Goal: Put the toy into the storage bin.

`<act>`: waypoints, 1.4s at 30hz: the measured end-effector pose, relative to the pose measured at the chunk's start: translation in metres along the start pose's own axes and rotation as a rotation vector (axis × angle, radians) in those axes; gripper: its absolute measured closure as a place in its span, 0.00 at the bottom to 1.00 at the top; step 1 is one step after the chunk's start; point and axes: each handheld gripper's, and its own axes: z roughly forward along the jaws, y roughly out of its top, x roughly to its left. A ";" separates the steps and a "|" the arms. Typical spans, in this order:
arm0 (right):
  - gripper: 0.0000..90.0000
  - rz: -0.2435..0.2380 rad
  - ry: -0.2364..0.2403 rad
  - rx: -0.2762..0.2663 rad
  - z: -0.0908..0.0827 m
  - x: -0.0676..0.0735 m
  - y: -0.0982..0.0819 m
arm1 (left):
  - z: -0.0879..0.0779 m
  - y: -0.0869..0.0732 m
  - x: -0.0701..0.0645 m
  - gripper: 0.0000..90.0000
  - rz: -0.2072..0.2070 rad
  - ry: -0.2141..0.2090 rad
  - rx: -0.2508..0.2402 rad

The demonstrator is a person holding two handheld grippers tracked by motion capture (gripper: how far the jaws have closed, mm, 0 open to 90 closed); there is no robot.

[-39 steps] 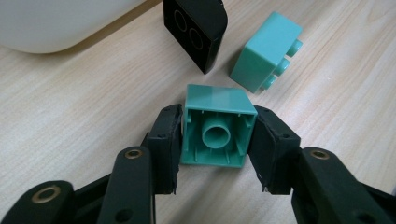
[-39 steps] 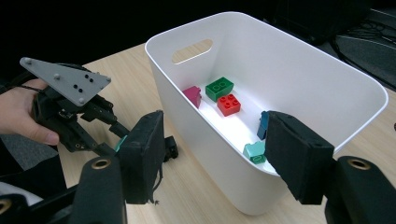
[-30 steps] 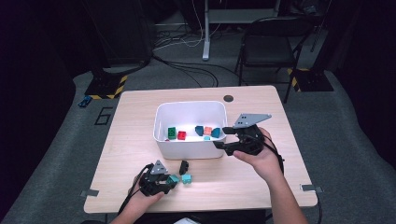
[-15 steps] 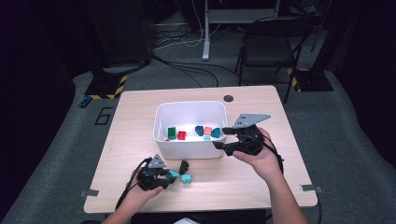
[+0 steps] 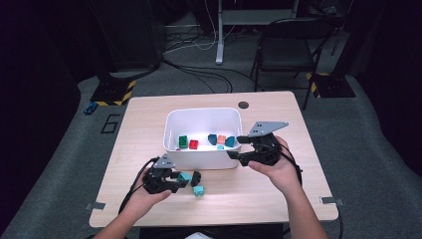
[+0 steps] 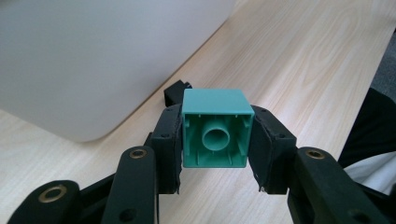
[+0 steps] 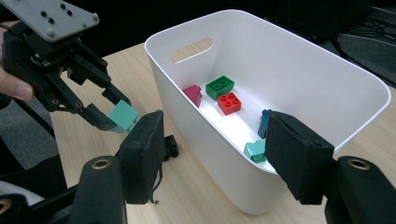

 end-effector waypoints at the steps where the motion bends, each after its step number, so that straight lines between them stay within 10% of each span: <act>1: 0.41 0.000 0.000 0.000 0.000 0.000 0.000 | -0.003 0.003 0.001 0.65 0.011 -0.004 0.001; 18: 0.41 0.004 -0.001 0.002 0.000 0.000 0.000 | -0.038 0.050 0.006 0.65 0.041 -0.023 -0.055; 42: 0.41 0.005 -0.006 0.002 0.000 -0.002 -0.001 | -0.037 0.102 0.036 0.65 0.037 0.001 -0.083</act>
